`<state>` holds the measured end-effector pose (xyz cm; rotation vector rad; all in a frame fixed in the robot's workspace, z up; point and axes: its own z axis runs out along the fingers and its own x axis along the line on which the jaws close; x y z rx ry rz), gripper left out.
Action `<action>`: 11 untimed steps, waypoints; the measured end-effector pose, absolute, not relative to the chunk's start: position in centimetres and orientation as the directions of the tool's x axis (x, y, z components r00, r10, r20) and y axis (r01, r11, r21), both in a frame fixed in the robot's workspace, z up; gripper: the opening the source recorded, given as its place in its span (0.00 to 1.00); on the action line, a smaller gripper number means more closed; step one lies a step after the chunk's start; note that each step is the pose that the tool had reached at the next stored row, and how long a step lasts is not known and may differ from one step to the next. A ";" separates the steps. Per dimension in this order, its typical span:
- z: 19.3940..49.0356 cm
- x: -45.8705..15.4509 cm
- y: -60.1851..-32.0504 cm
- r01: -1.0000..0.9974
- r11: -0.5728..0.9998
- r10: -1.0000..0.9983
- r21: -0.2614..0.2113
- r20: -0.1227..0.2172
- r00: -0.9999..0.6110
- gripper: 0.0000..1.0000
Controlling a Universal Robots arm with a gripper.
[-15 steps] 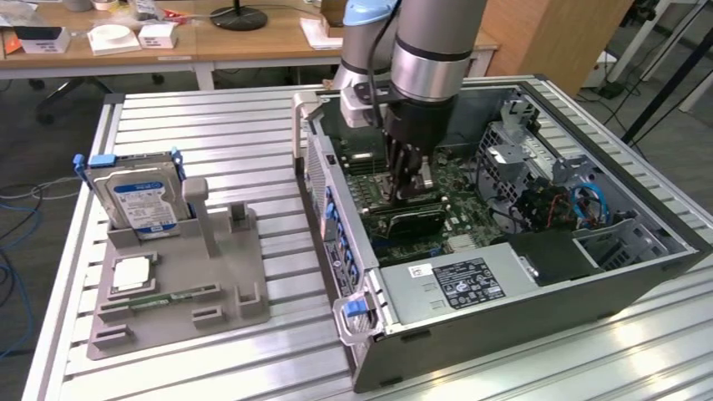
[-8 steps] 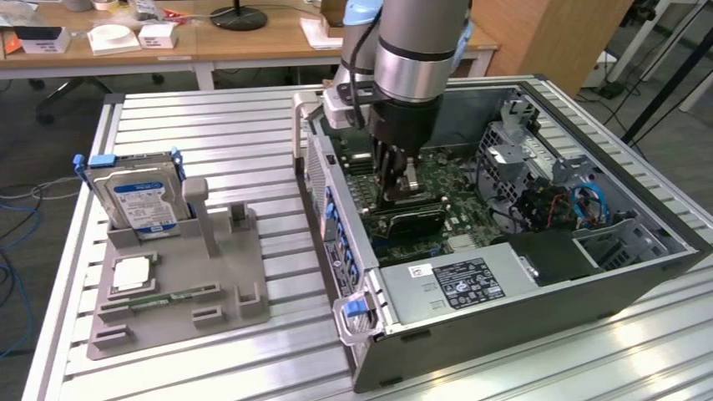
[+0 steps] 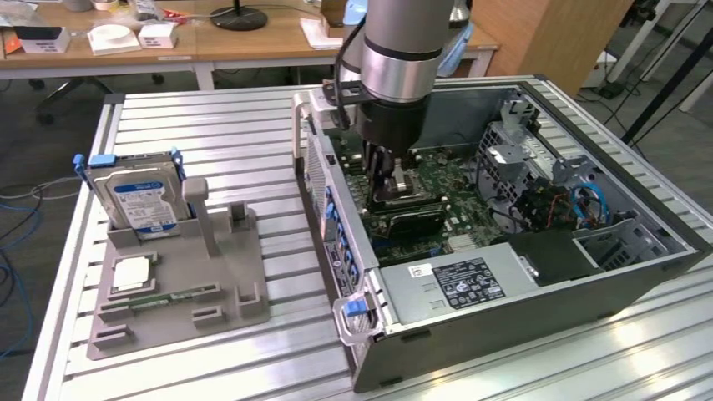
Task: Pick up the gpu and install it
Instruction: 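Press down on the gpu until it lock into place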
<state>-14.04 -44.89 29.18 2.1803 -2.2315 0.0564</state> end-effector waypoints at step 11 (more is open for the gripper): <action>30.0 -14.9 -44.9 -1.000 0.023 -0.999 -0.012 0.040 -0.023 0.11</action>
